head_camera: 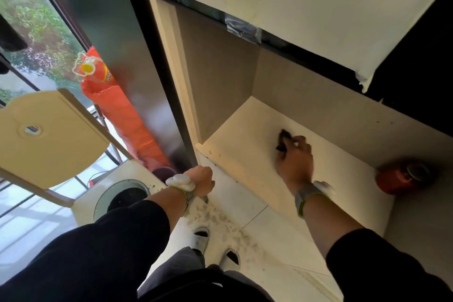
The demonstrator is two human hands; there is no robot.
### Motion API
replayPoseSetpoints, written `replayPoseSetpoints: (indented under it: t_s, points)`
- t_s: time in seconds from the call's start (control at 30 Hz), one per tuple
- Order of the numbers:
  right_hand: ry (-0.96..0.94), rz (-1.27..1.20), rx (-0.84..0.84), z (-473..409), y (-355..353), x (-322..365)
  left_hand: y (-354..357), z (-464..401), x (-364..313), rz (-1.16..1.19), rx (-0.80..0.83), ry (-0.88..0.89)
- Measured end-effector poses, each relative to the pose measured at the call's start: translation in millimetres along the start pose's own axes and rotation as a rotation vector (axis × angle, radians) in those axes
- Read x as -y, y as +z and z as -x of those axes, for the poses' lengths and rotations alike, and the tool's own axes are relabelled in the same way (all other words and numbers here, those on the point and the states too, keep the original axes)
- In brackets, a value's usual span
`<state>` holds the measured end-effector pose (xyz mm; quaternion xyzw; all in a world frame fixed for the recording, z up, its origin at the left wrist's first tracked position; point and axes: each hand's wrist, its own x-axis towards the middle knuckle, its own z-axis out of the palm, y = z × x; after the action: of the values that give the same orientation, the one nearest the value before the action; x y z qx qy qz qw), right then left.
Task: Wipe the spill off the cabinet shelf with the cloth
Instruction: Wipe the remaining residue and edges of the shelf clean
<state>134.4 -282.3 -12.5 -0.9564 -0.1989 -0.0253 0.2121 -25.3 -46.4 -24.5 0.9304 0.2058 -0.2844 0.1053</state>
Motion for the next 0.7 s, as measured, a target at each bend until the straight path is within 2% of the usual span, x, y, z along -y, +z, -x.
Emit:
replayPoseSetpoints:
  t_s: [0.1, 0.17, 0.37, 0.5, 0.6, 0.7]
  points:
    - [0.161, 0.022, 0.113, -10, 5, -12, 9, 3, 8, 0.034, 0.030, 0.003]
    - [0.158, 0.001, 0.123, -17, 17, -5, 13, 6, 11, 0.041, 0.053, -0.004]
    - [-0.044, -0.077, 0.190, -46, 44, 54, 17, 12, 18, 0.045, 0.113, 0.003]
    - [-0.364, -0.109, 0.257, -1, 64, 111, 14, 17, 22, 0.082, 0.124, -0.008]
    - [-0.529, 0.035, 0.218, 0, 63, 124, 12, 22, 28, 0.105, 0.099, -0.021]
    - [-0.323, 0.046, 0.161, -27, 63, 113, 15, 33, 36, 0.121, 0.039, -0.049]
